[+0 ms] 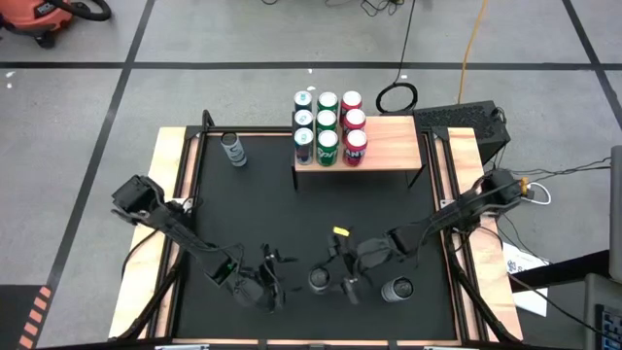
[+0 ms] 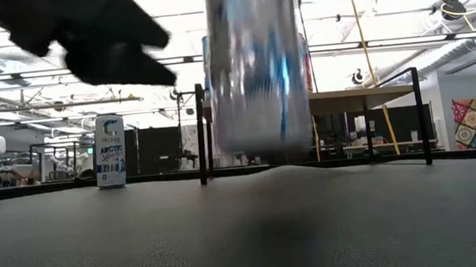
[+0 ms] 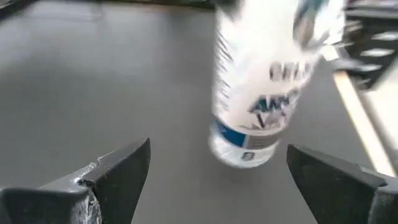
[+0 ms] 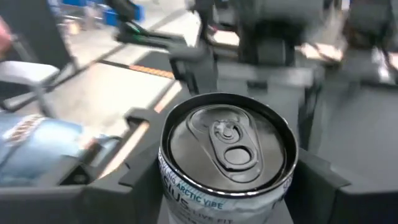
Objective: Place canned beverage on shelf
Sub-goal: Put the bottom left white blue soda can on the shelf
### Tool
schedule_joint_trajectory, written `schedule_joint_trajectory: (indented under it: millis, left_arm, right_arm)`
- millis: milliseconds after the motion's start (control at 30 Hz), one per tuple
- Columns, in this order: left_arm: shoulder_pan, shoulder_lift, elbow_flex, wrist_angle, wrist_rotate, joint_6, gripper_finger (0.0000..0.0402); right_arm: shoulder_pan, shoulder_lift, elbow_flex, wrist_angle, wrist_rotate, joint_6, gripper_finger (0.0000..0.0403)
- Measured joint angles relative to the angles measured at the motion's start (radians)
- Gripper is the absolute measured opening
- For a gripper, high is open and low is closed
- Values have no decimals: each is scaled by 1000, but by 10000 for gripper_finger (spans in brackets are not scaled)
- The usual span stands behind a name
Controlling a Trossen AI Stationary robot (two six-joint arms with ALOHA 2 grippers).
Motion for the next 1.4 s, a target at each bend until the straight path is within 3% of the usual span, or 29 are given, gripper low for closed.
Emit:
schedule_joint_trajectory:
  millis: [233,433,567,733,1033,1200,1300,1400]
  left_arm:
    - [104,147,0,450,306,242,381]
    - [174,238,0,648,545,260,381]
    - [194,275,1,729,644,276,371]
    - [206,291,15,734,670,281,335]
    - [206,290,19,735,676,334,220]
    - [206,290,19,735,677,334,220]
    - [206,290,19,733,671,333,233]
    - [204,290,19,720,600,333,235]
  right_arm:
    - [1,-57,1,2,-217,-102,245]
    - [3,-57,1,5,-250,-132,245]
    - [2,-57,1,21,-248,-150,245]
    - [3,-57,1,19,-248,-151,246]
    - [2,-58,2,19,-248,-142,247]
    - [3,-58,2,19,-225,-134,252]
    - [18,-58,2,14,-140,-127,272]
    - [28,-66,2,-2,11,-58,298]
